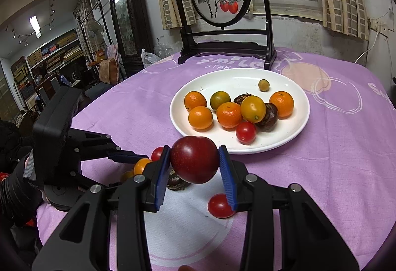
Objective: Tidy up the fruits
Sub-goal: 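Grasp the dark red tomato with the right tool while the left tool grasps a yellow-orange tomato, then carry both tomatoes over the white plate and open both tools, then grasp a red cherry tomato with the right tool while the left tool grasps a small yellow-brown fruit, then carry both fruits over the white plate and open both tools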
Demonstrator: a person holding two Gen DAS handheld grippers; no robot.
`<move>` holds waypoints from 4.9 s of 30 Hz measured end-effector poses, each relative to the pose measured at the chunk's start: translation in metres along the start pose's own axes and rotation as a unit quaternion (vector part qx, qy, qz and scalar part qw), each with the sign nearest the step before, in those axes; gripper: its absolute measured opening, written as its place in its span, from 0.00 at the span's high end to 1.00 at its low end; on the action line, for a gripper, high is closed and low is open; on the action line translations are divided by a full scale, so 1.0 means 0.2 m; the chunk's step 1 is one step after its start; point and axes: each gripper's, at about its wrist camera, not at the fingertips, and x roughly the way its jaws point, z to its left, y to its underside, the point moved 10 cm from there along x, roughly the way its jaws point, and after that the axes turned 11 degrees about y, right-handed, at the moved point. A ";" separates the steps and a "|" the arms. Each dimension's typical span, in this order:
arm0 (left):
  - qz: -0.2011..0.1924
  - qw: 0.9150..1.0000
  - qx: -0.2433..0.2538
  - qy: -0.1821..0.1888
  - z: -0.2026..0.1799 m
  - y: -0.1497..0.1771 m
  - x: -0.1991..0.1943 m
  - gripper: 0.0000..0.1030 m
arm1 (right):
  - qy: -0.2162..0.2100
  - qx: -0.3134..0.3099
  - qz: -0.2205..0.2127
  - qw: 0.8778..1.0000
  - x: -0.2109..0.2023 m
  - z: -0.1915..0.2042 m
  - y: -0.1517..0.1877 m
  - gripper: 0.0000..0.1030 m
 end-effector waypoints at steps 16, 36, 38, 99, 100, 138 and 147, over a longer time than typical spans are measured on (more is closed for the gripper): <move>-0.112 0.993 -0.023 -0.013 0.07 -0.32 -0.29 0.57 | -0.032 0.102 -0.042 0.993 0.01 -0.04 -0.19 0.62; -0.133 0.972 -0.131 -0.143 0.61 -0.59 -0.09 0.18 | 0.067 0.146 -0.047 0.986 0.26 -0.28 -0.35 0.51; -0.135 0.973 -0.127 -0.139 0.59 -0.57 -0.12 0.17 | 0.073 0.137 -0.051 0.986 0.20 -0.27 -0.34 0.52; -0.061 0.995 -0.078 -0.022 0.20 -0.04 -0.22 0.04 | 0.127 0.055 0.090 0.986 0.12 -0.13 0.25 0.70; -0.056 0.996 -0.069 -0.004 0.15 -0.02 -0.22 0.04 | 0.128 0.055 0.090 0.986 0.12 -0.13 0.25 0.70; -0.054 0.998 -0.033 0.021 0.00 -0.04 -0.22 0.74 | 0.059 0.078 0.023 0.995 0.03 -0.02 0.06 0.70; -0.134 0.982 -0.120 -0.056 0.37 -0.56 -0.17 0.74 | 0.118 0.147 -0.040 0.981 0.23 -0.27 -0.27 0.70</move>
